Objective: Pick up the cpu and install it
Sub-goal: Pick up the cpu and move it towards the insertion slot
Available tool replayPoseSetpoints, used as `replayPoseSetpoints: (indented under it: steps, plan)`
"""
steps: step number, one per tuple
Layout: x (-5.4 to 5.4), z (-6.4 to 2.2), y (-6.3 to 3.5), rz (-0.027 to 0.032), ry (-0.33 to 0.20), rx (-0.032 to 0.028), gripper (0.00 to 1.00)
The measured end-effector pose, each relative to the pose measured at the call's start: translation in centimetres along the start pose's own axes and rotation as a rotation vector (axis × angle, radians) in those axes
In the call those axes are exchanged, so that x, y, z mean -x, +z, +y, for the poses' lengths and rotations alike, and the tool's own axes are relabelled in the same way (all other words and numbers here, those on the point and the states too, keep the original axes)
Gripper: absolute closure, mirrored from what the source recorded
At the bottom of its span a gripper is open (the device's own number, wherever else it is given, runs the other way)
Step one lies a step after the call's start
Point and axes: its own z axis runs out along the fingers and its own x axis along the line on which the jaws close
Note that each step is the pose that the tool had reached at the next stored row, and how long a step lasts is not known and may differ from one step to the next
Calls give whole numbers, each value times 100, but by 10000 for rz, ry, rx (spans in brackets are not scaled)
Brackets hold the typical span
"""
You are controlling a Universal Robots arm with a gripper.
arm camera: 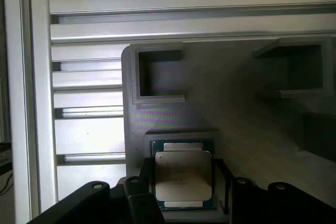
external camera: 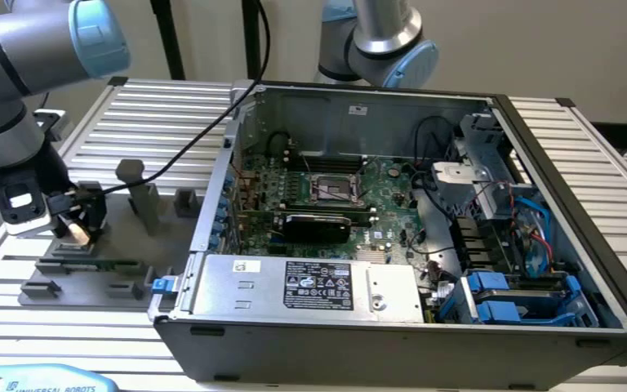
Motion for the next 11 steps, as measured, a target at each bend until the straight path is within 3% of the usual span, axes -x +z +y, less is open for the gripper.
replayPoseSetpoints:
  steps: [5,11]
  plan:
    - [5,6,-126,4,0,7,45]
    - [28,19,-395,27,0,6,45]
